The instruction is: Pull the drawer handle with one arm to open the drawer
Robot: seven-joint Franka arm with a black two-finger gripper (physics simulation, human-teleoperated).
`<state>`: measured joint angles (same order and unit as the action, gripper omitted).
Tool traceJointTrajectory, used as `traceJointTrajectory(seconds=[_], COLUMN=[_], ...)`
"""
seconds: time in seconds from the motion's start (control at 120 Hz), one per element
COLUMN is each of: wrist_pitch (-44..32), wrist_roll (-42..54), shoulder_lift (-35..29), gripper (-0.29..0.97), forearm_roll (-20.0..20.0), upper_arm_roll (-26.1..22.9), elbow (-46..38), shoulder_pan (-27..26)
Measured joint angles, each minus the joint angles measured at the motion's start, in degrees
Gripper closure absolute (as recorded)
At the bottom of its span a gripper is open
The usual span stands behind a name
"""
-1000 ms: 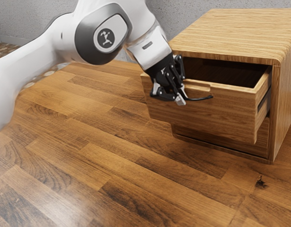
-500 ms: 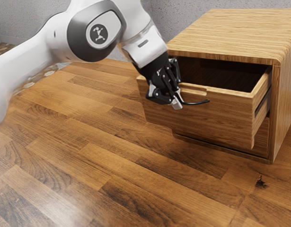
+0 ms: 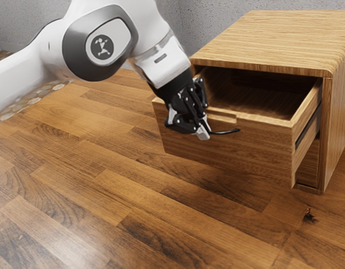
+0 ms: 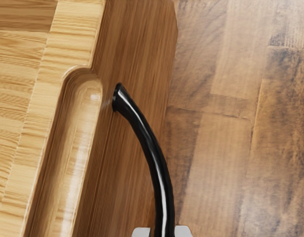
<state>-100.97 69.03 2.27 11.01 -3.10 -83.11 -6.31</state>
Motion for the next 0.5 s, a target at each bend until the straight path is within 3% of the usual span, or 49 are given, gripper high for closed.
traceJointTrajectory(seconds=[0.15, 0.25, 0.5], wrist_pitch=[0.2, 0.1, -0.1], wrist_roll=[-0.6, -0.9, -1.7], shoulder_lift=[-1.3, -1.9, -4.3], gripper=[0.68, 0.74, 0.72], forearm_roll=[0.0, 0.2, 0.6], upper_arm_roll=[0.0, 0.2, 0.1], elbow=[-1.5, -2.5, -4.9], shoulder_pan=[-0.9, -1.2, -1.3])
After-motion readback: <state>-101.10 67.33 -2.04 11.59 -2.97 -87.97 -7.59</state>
